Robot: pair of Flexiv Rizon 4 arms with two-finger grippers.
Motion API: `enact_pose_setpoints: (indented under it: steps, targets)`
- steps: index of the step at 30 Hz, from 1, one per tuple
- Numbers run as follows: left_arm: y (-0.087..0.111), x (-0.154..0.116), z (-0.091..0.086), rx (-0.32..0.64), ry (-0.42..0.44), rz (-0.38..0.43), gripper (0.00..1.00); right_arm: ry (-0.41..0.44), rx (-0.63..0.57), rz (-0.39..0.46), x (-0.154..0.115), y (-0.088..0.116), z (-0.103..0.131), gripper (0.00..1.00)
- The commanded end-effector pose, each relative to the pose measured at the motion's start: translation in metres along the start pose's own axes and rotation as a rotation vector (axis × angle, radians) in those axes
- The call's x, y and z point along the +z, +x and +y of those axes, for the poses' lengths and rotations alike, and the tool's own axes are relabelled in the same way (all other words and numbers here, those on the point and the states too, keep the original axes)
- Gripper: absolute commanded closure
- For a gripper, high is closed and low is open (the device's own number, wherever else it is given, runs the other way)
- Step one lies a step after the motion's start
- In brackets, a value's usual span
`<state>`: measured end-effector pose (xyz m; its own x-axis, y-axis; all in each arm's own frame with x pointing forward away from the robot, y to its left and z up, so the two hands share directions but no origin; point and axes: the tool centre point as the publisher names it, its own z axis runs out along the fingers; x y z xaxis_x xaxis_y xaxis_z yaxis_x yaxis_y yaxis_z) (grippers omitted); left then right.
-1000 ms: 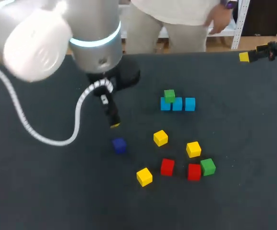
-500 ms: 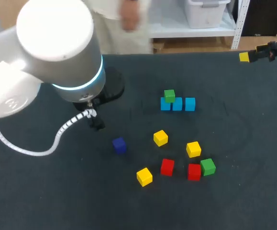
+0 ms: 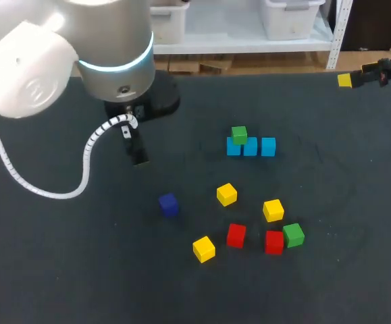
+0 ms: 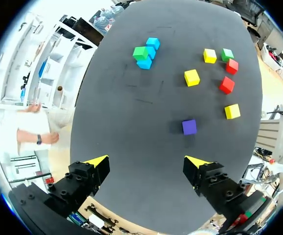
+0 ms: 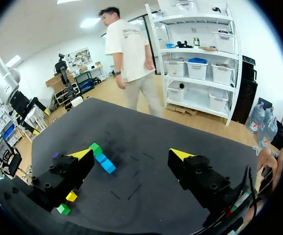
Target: Place the blue cubes, place green cubes on the blue cubes, place the yellow cubes on the green cubes, then place the red cubes on the yellow cubes, and place purple cube on the red cubes.
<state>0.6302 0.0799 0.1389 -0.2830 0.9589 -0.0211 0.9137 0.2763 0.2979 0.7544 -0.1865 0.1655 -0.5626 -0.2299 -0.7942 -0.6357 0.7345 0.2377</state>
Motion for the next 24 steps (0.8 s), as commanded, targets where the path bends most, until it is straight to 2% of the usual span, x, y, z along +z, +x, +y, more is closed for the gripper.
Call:
enact_pose_setpoints:
  steps: [1, 2, 3, 5, 7, 9, 12, 15, 19, 24]
  targets:
    - [-0.002, 0.000, 0.002, 0.002, 0.006, 0.005, 0.00, -0.003, -0.001, -0.003, 0.000, 0.000, -0.001, 0.00]
    - [-0.004, -0.001, 0.002, -0.022, -0.012, -0.067, 0.00, -0.003, -0.001, -0.003, 0.000, 0.000, -0.001, 0.00]
    - [-0.004, -0.001, 0.003, -0.049, -0.052, -0.102, 0.00, -0.003, -0.001, -0.003, 0.000, 0.000, -0.001, 0.00]
    - [-0.002, -0.001, 0.012, -0.158, -0.152, -0.188, 0.00, -0.003, -0.001, -0.003, 0.000, 0.000, -0.001, 0.00]
    - [0.000, 0.000, 0.016, -0.210, -0.186, -0.270, 0.00, -0.003, -0.001, -0.003, 0.000, 0.000, -0.001, 0.00]
    - [0.002, -0.001, 0.021, -0.284, -0.219, -0.394, 0.00, -0.003, -0.001, -0.003, 0.000, 0.000, -0.001, 0.00]
    - [0.006, -0.002, 0.031, -0.365, -0.281, -0.498, 0.00, -0.003, -0.001, -0.003, 0.000, 0.000, -0.001, 0.00]
    - [0.009, -0.004, 0.038, -0.417, -0.306, -0.588, 0.00, -0.003, -0.001, -0.003, 0.000, 0.000, -0.001, 0.00]
    - [0.006, -0.002, 0.047, -0.467, -0.305, -0.613, 0.00, -0.003, -0.001, -0.003, 0.000, 0.000, -0.001, 0.00]
    - [-0.008, -0.010, 0.058, -0.453, -0.336, -0.629, 0.00, -0.003, -0.001, -0.003, 0.000, 0.000, -0.001, 0.00]
